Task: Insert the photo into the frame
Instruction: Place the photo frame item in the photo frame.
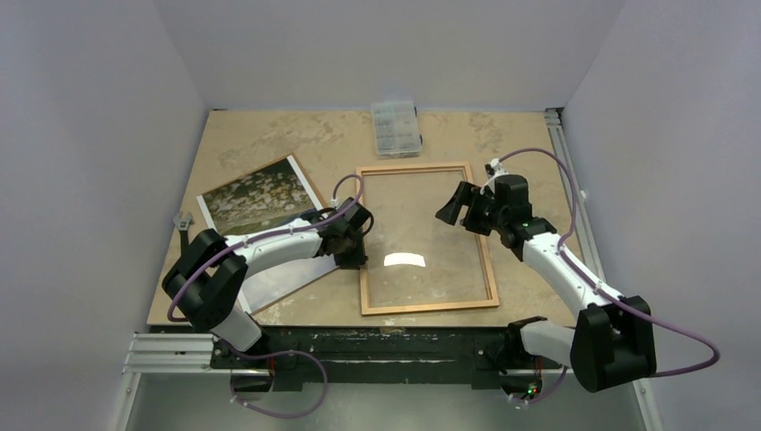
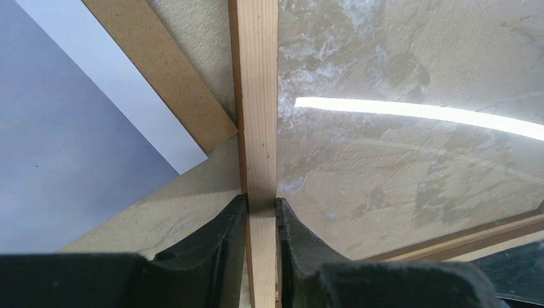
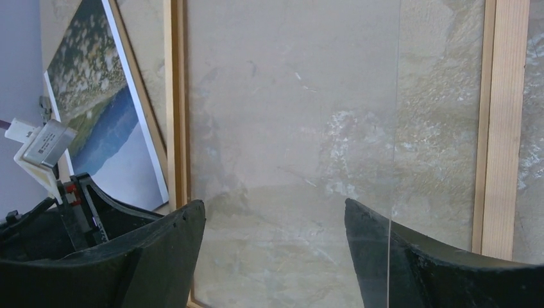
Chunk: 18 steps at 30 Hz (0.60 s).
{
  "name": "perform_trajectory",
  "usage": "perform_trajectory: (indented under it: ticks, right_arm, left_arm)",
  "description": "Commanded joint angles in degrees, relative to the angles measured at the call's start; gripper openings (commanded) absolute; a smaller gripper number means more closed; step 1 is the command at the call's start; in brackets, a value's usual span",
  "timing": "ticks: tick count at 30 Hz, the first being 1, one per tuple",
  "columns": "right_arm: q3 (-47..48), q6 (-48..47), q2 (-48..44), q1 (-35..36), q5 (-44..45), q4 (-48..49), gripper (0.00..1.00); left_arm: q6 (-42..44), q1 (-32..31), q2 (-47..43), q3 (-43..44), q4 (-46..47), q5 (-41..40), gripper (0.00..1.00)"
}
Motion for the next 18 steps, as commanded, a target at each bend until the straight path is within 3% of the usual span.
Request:
perform_trajectory:
  ticks: [1,18]
  right_arm:
    - [-0.5,-1.8,0.5,0.3,0.0,-0.2,0.80]
    - [-0.6,-3.5,2.5,0.3,9.5,-4.7,0.94]
  left_arm:
    - [1.1,-0.5,1.0,1.0,-1.1,-1.4,0.20]
    - [1.4,-1.0,1.6,2.3,-3.1,-2.6,0.20]
